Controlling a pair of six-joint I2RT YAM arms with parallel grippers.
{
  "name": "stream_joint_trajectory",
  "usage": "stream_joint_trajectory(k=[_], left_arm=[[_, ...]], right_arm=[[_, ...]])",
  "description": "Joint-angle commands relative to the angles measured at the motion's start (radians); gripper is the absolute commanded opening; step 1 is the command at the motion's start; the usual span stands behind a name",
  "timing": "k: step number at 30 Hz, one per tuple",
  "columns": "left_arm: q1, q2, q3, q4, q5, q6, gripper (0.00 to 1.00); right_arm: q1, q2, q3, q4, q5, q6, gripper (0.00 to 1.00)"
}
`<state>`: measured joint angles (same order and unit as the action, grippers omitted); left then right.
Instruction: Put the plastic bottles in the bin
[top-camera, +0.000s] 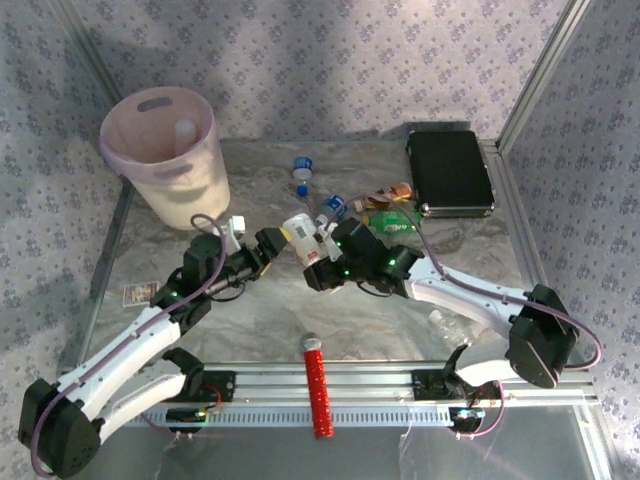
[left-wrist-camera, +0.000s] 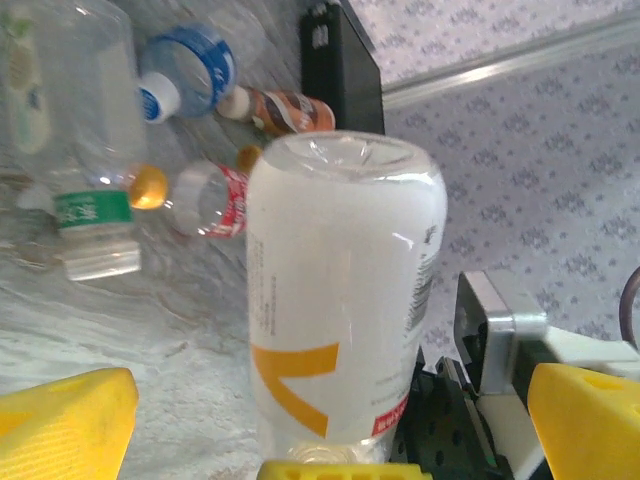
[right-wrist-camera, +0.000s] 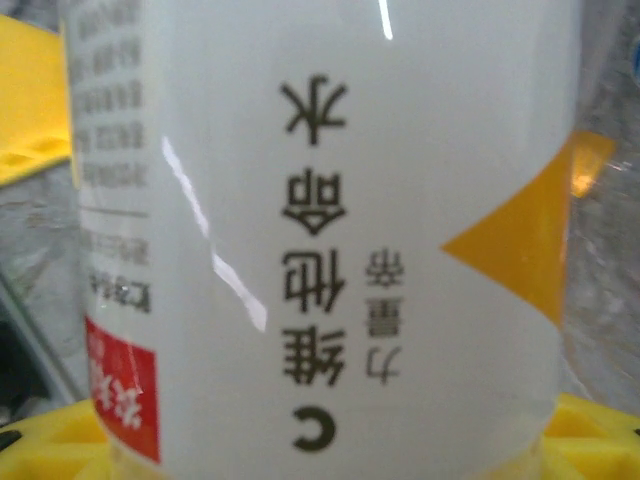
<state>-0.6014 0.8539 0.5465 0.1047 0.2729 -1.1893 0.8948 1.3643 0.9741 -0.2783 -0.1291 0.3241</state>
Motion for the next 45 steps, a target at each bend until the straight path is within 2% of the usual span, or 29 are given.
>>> stream_joint_trajectory(k=[1, 10, 25, 35, 37, 41, 45], left_arm=[[-0.041, 0.053, 0.04, 0.164, -0.006, -0.044, 1.0], [-0.099, 0.133, 0.056, 0.208, -0.066, -0.045, 0.96], [-0.098, 0.148, 0.056, 0.194, -0.102, -0.033, 0.65], [-0.084, 0.128, 0.054, 0.143, -0.121, -0.009, 0.56], [-0.074, 0.127, 0.055, 0.136, -0.115, -0.005, 0.56], [-0.052, 0.125, 0.076, 0.093, -0.11, 0.021, 0.54], [-0.034, 0.134, 0.109, 0.034, -0.109, 0.055, 0.51]], right_arm=[[0.008, -0.017, -0.012, 0.082, -0.087, -0.009, 0.57], [0.03, -0.027, -0.006, 0.111, -0.16, -0.043, 0.57], [0.036, -0.011, -0.014, 0.156, -0.194, -0.021, 0.62], [0.004, -0.031, 0.02, 0.061, -0.21, -0.037, 0.89], [-0.003, -0.048, 0.02, 0.042, -0.202, -0.041, 0.99], [-0.023, -0.124, 0.004, -0.01, -0.154, -0.064, 0.99], [-0.094, -0.226, -0.064, -0.008, -0.157, -0.044, 0.99]])
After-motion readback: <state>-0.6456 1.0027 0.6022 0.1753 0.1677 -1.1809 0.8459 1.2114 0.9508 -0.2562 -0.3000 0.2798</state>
